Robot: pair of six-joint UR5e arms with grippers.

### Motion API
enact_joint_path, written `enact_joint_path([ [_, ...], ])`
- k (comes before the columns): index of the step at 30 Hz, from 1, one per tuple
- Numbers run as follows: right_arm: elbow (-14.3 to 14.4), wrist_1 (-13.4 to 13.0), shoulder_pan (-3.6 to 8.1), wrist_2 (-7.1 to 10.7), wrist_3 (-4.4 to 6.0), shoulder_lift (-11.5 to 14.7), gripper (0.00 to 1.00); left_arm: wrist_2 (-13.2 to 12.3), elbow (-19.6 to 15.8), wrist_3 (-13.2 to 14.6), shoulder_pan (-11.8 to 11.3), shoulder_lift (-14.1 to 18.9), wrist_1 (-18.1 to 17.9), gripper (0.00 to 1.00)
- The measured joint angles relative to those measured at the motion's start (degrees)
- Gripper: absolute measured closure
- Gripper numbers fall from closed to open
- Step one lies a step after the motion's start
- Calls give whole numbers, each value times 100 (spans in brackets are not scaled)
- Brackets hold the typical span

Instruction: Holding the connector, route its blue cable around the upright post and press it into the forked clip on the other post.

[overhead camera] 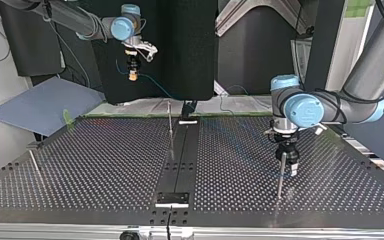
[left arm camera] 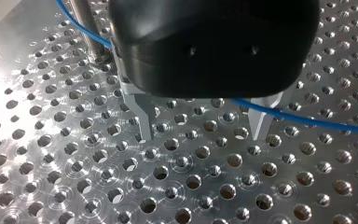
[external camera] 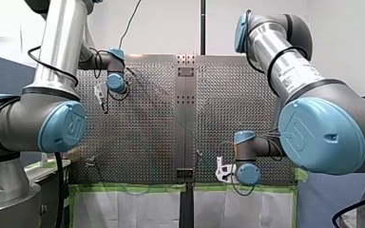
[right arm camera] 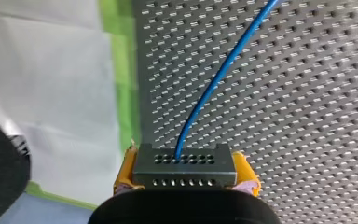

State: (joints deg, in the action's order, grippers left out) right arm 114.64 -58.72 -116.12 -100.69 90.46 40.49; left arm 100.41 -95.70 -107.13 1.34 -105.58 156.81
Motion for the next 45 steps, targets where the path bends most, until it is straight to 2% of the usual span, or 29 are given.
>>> enact_joint_path([
  [6,-74,-186,29,31,-44,-343,100,0,0,0,0,0,0,0],
  [19,-695,-140,92,41,-136,-1064,100,0,-2,0,0,0,0,0],
  [33,-825,-146,97,113,-182,-1766,100,2,-1,0,0,0,-1,0],
  [36,-869,-126,100,98,-248,-1814,100,2,-2,0,0,0,-1,0],
  [39,-904,-78,113,92,-339,-1744,100,1,-1,0,0,0,-1,0],
  [45,-918,128,124,84,-384,-1490,100,38,-4,2,0,0,3,0],
])
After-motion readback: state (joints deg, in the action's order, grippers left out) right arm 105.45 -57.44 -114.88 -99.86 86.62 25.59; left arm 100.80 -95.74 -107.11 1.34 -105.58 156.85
